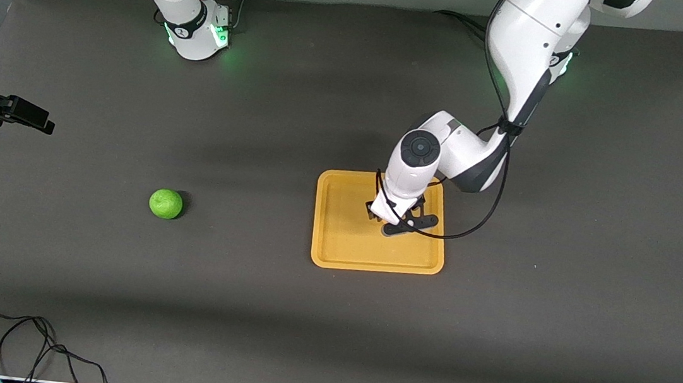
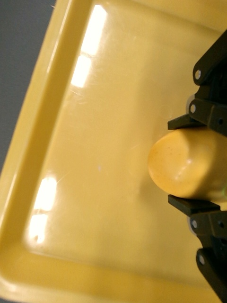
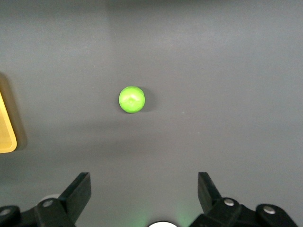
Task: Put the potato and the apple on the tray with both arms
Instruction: 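Lower the potato onto the tray and open the left gripper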
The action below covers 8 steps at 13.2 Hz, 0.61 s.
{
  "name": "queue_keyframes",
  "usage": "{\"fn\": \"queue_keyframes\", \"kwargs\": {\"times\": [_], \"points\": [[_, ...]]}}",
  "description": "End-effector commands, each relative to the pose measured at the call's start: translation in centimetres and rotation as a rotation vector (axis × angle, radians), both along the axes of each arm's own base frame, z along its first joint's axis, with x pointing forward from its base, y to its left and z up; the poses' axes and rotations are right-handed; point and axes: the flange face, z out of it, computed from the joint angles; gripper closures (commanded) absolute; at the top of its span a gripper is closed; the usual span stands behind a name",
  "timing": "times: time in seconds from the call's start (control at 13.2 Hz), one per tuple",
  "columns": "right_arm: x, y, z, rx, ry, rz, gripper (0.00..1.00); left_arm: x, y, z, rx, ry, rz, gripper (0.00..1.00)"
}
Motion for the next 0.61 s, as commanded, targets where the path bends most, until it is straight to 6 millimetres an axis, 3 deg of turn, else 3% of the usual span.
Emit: {"fn": "queue_keyframes", "kwargs": {"times": [0.0,0.53], "points": [[-0.1,0.1,0.2,0.005,-0.012,0.01,0.0,0.4,0.2,-1.4,0.012,-0.019,0.002,0.62],[-0.1,0.1,0.1,0.005,-0.011,0.007,0.0,-0.1,1.3,-3.0,0.078,-0.035,-0.066,0.62]]}}
